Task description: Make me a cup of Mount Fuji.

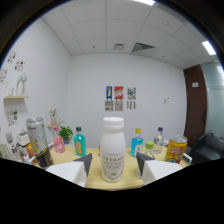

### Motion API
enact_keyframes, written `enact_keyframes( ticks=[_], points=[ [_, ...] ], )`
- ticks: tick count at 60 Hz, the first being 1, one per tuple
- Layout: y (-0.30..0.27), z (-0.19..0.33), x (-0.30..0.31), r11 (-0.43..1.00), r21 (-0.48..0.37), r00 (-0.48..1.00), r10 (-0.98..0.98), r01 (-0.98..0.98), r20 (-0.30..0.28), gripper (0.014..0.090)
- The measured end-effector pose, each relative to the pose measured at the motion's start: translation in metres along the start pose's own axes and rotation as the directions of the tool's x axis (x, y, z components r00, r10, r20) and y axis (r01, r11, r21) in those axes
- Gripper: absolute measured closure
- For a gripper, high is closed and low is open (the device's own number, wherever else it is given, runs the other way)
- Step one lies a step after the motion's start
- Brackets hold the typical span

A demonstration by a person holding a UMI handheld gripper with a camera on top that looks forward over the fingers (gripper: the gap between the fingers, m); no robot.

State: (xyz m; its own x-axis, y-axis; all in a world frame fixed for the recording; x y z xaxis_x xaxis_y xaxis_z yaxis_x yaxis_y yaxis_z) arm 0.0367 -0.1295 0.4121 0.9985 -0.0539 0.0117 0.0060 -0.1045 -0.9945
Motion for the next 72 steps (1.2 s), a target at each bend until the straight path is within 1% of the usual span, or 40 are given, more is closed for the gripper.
enact_keyframes(
  ticks=[4,9,10,13,15,16,31,44,51,55,58,65,69,72],
  points=[
    [0.003,0.017,0.001,1.000,-0.010,1.000,0.001,-0.001,0.002,0.0288],
    [0.009,0.031,-0.002,0.999,-0.040,1.000,0.015,-0.014,0.017,0.0347],
    [0.010,0.033,-0.003,0.999,-0.045,1.000,0.018,-0.017,0.020,0.0372],
    [0.011,0.038,-0.006,0.998,-0.053,0.999,0.026,-0.025,0.028,0.0488],
    [0.010,0.038,-0.004,0.998,-0.050,0.999,0.033,-0.032,0.020,0.0533],
    [0.009,0.039,-0.003,0.998,-0.049,0.999,0.036,-0.035,0.014,0.0542],
    [0.006,0.028,-0.003,0.996,-0.066,0.997,0.066,-0.065,0.025,0.0562],
    [-0.033,-0.028,0.000,0.997,0.039,0.996,0.061,-0.063,0.064,0.0566],
    [-0.032,-0.059,0.014,0.995,0.071,0.997,0.061,-0.065,0.055,0.0568],
    [-0.017,-0.073,0.026,0.995,0.073,0.997,0.061,-0.064,0.038,0.0569],
    [0.003,-0.080,0.034,0.996,0.059,0.998,0.062,-0.064,0.026,0.0569],
    [0.073,-0.085,0.053,0.998,-0.025,0.998,0.060,-0.061,-0.019,0.0569],
    [0.119,-0.084,0.062,0.995,-0.085,0.998,0.047,-0.050,-0.032,0.0568],
    [0.149,-0.082,0.066,0.992,-0.112,0.998,0.055,-0.058,-0.036,0.0569]
  ],
)
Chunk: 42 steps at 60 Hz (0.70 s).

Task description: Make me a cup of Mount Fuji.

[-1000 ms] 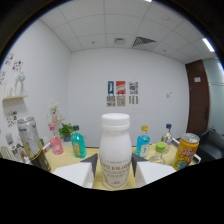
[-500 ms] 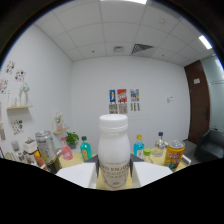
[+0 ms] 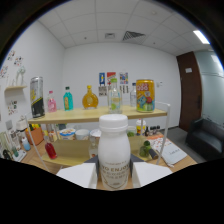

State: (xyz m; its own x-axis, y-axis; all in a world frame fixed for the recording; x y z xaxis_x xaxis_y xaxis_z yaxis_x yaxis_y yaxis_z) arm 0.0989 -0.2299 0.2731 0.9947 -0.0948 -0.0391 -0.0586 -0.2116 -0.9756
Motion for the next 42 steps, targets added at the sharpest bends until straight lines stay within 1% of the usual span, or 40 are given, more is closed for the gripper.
enact_keyframes(
  ticks=[5,7,11,16,19,25,31,36,42],
  points=[
    [0.046,0.010,0.008,0.999,-0.050,1.000,-0.002,0.001,-0.005,0.0569],
    [0.063,0.014,0.009,0.998,-0.066,1.000,-0.002,0.002,0.001,0.0568],
    [0.095,0.023,0.020,0.994,-0.110,1.000,-0.005,0.003,-0.017,0.0569],
    [0.121,0.032,0.028,0.989,-0.148,1.000,0.016,-0.019,-0.026,0.0569],
    [0.131,0.036,0.034,0.988,-0.153,0.999,-0.023,0.019,-0.027,0.0569],
    [0.146,0.043,0.041,0.969,-0.169,0.982,-0.187,0.183,-0.012,0.0569],
    [0.158,0.049,0.049,0.905,-0.188,0.922,-0.387,0.381,0.007,0.0571],
    [0.158,0.051,0.050,0.800,-0.163,0.814,-0.579,0.578,0.043,0.0570],
    [0.154,0.052,0.044,0.623,-0.110,0.632,-0.772,0.774,0.074,0.0571]
  ],
)
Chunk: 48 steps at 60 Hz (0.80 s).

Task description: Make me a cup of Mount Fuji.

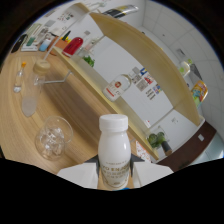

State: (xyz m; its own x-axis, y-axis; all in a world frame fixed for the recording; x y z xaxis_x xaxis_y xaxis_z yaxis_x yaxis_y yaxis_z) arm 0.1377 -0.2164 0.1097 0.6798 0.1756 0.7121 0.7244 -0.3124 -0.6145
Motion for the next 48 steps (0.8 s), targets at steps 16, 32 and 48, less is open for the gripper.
enact_keyframes(
  ticks=[16,32,48],
  points=[
    [-0.016,0.003,-0.002,0.836,0.030,0.836,-0.547,0.548,-0.041,0.0571],
    [-0.029,0.009,0.006,0.548,-0.015,0.542,-0.831,0.837,-0.122,0.0570],
    [-0.033,0.011,0.002,0.422,-0.004,0.417,-0.898,0.907,-0.144,0.0569]
  ],
)
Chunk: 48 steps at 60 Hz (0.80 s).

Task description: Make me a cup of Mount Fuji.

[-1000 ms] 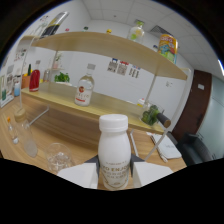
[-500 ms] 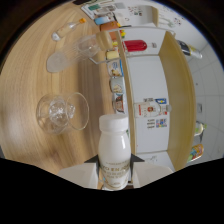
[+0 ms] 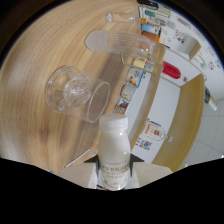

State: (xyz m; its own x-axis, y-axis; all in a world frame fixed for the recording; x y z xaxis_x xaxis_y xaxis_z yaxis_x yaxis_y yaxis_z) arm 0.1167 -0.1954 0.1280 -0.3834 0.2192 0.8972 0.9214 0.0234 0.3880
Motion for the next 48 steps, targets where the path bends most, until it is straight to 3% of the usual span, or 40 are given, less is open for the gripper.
enact_keyframes(
  ticks=[8,15,22,27,37,48],
  points=[
    [0.006,-0.005,0.011,0.992,0.009,0.992,0.125,-0.124,-0.012,0.0568],
    [0.014,-0.018,0.035,0.905,0.054,0.906,0.423,-0.422,-0.018,0.0570],
    [0.025,-0.035,0.070,0.647,0.118,0.649,0.760,-0.753,-0.025,0.0567],
    [0.029,-0.042,0.084,0.377,0.156,0.385,0.923,-0.913,0.025,0.0564],
    [0.033,-0.028,0.053,-0.106,0.060,-0.101,0.992,-0.993,0.081,0.0564],
    [0.016,0.000,-0.011,-0.313,-0.058,-0.318,0.942,-0.948,0.110,0.0565]
  ],
)
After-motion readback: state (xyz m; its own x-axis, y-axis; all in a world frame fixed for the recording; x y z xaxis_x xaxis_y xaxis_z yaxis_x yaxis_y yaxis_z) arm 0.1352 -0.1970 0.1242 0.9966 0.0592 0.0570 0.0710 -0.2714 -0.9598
